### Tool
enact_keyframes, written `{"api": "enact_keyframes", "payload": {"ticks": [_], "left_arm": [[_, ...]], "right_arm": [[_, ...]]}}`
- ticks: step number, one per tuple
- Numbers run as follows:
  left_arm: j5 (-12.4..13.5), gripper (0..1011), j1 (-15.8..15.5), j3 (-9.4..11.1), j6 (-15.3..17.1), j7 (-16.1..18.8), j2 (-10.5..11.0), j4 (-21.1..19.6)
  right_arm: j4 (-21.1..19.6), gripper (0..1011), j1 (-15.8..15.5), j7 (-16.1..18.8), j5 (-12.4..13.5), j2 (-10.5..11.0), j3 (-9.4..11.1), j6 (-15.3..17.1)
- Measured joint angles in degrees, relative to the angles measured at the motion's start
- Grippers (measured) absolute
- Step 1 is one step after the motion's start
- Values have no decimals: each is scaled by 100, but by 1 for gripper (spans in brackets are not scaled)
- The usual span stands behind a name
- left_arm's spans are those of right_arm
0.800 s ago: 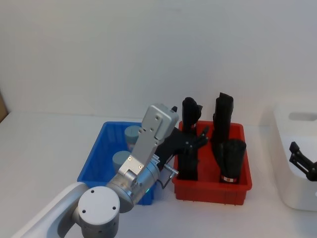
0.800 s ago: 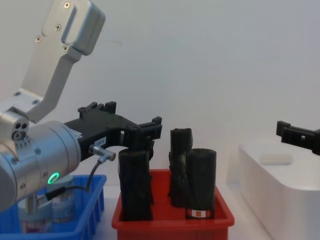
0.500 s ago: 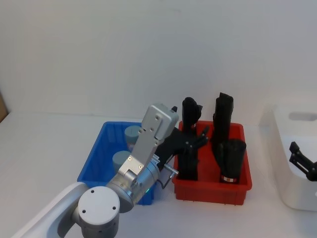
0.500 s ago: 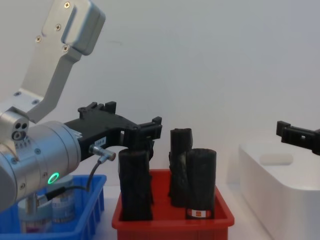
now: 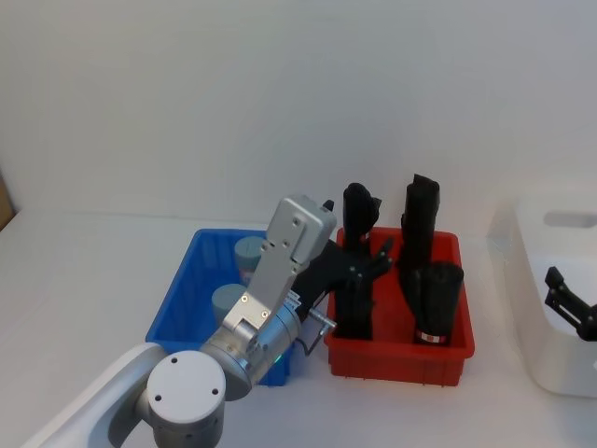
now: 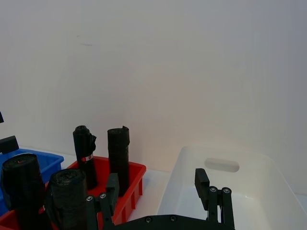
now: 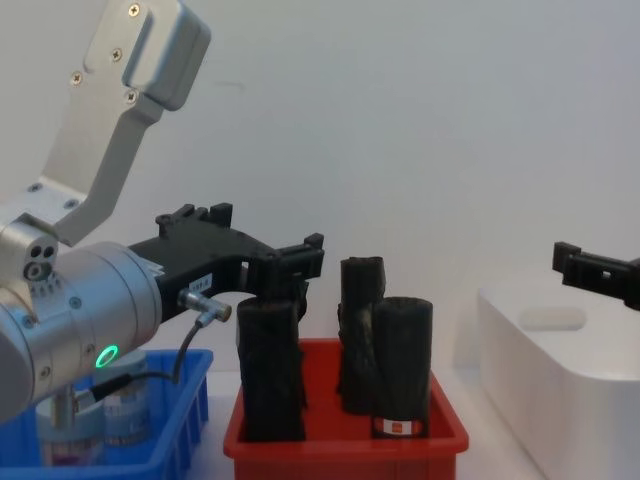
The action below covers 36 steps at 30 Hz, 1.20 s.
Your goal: Pick the cotton swabs from the blue box and place them into the white box.
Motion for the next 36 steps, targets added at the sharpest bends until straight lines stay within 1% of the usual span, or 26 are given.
{"api": "enact_keyframes", "payload": {"ticks": [36], "left_arm": [[0,1003,0,0,0,0,0,0]], "right_arm": [[0,1001,0,0,0,0,0,0]]}}
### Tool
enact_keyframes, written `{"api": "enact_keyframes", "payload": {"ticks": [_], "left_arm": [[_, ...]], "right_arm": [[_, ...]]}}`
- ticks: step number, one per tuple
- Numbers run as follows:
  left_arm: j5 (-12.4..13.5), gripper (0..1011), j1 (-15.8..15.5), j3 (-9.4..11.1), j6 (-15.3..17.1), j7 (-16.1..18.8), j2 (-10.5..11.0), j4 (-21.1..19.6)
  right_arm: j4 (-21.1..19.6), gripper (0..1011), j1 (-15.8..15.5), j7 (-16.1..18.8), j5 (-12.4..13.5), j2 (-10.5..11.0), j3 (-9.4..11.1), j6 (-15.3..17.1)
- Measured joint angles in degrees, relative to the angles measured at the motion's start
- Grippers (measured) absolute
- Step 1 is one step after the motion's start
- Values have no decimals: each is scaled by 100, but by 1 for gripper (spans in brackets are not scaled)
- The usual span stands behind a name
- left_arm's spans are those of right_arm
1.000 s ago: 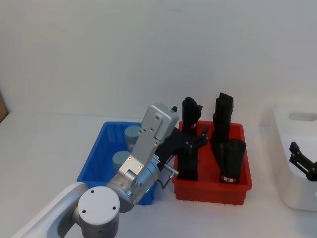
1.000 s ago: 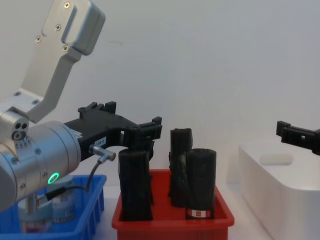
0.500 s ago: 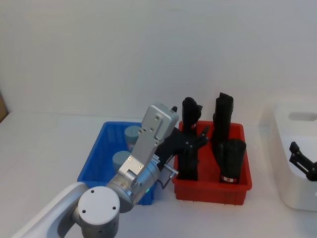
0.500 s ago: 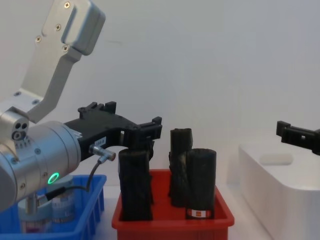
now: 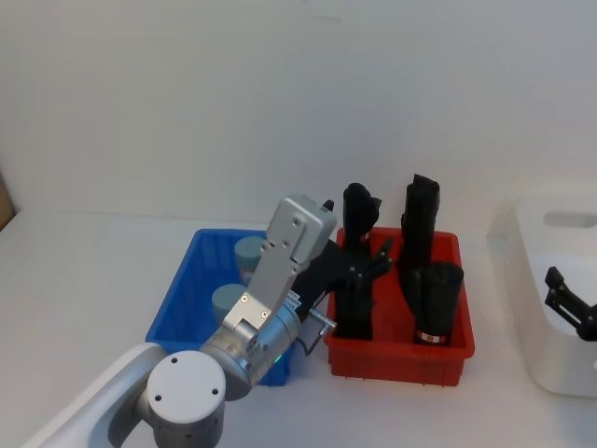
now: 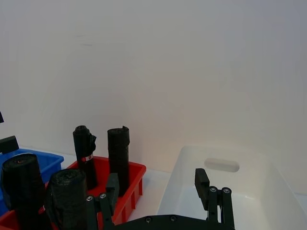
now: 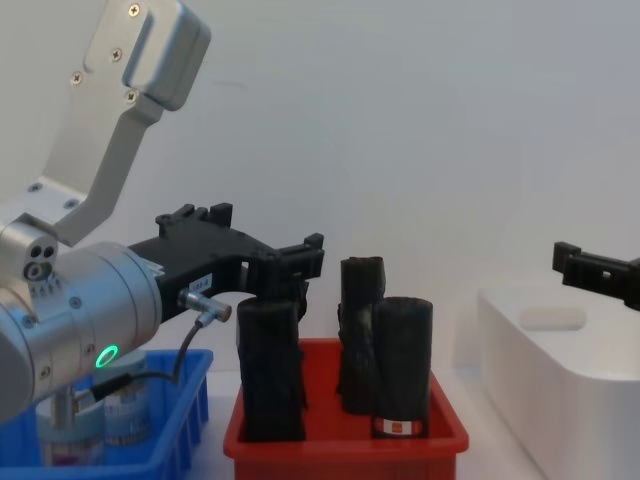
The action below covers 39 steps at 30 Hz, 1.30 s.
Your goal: Pick the cotton swabs from the blue box and place them into the white box.
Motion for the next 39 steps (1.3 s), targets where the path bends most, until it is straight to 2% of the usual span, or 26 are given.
{"api": "enact_keyframes", "payload": {"ticks": [25,34,39], "left_arm": [[0,1003,0,0,0,0,0,0],[0,1003,0,0,0,0,0,0],[0,1003,0,0,0,0,0,0]], "right_arm": [[11,1001,12,30,0,-2,1,7],[115,1001,161,433,36,39,36,214],[150,1001,264,850,29,160,92,514]]}}
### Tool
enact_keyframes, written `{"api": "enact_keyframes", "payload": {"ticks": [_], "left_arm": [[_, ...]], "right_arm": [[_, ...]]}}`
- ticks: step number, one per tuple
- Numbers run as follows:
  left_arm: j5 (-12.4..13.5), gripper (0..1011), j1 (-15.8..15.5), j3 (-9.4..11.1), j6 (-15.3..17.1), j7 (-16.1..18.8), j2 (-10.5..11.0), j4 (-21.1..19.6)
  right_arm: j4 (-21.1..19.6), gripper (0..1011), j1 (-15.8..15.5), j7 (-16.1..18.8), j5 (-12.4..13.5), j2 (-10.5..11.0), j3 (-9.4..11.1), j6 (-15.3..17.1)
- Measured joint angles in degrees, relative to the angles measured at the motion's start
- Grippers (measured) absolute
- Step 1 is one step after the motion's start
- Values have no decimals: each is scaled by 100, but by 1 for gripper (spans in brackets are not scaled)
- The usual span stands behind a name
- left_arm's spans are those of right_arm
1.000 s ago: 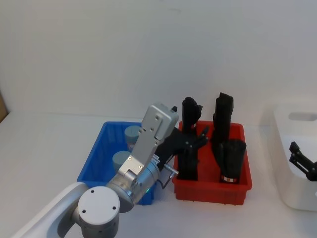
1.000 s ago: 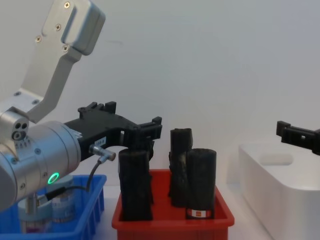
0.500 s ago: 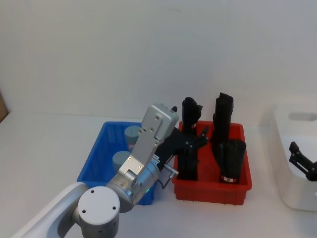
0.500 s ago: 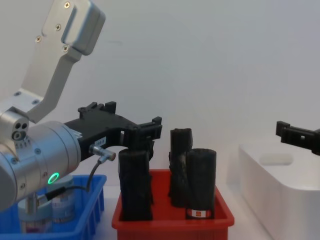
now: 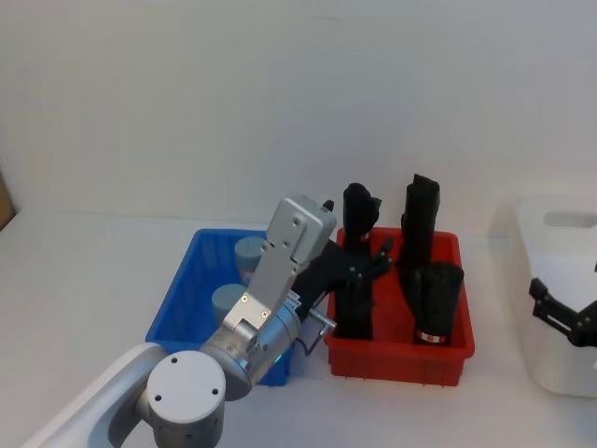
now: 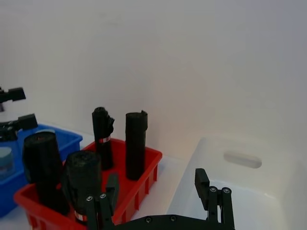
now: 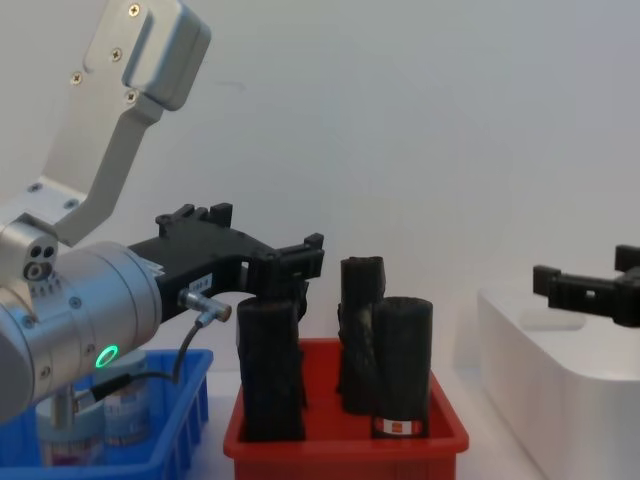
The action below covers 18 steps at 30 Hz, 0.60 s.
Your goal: Pick the cotton swabs from the blue box and place them into the white box.
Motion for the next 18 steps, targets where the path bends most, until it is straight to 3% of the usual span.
{"api": "enact_keyframes", "payload": {"ticks": [9,18], "left_arm": [[0,1003,0,0,0,0,0,0],[0,1003,0,0,0,0,0,0]], "right_arm": [[2,1001,160,706,-188,301,112,537],[-67,1001,324,1159,-444,378,71,935]]}}
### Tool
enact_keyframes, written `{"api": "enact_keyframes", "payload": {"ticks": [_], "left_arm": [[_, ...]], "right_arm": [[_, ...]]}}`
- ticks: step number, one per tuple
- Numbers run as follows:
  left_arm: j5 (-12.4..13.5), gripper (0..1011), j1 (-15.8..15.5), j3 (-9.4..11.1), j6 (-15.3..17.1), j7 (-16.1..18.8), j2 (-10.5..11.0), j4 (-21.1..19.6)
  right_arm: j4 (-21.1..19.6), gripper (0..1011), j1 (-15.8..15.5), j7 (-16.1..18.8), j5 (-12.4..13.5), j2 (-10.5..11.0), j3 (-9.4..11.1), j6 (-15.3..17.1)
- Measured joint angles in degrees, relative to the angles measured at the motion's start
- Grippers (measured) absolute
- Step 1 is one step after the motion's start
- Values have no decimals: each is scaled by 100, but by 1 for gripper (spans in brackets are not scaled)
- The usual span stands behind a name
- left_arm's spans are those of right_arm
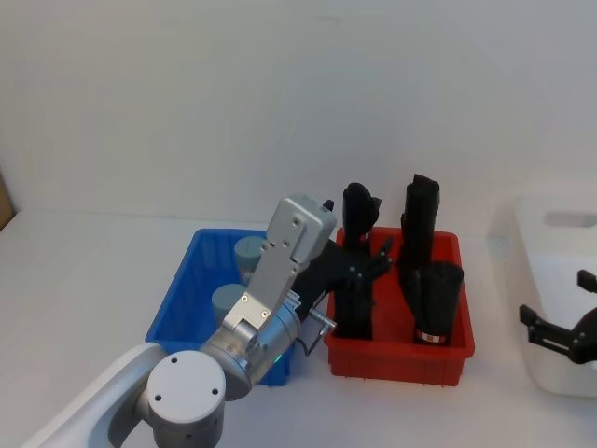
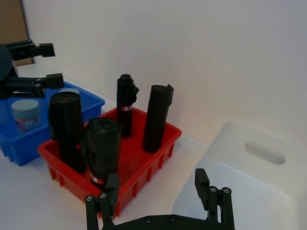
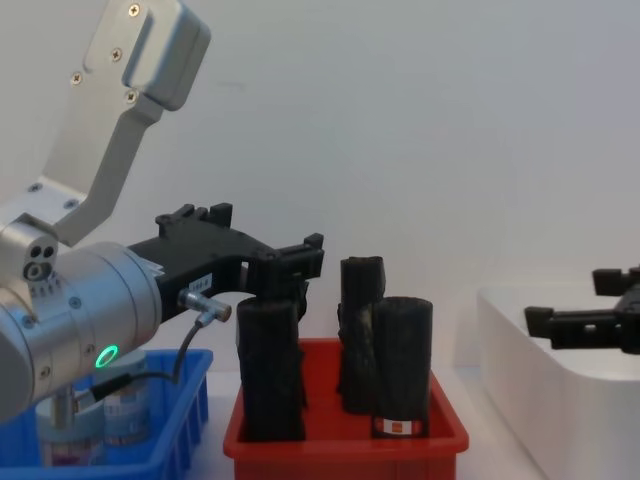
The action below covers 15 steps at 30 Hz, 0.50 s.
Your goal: Pick the cotton swabs from the blue box and place them into the white box.
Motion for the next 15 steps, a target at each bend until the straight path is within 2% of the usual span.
{"api": "enact_keyframes", "payload": {"ticks": [9,15], "left_arm": [[0,1003,0,0,0,0,0,0],[0,1003,0,0,0,0,0,0]], "right_arm": [[-40,1001,152,190,-327,-150,-192,157],[-6,1001,238,190,-549,-274,-314,208]]}}
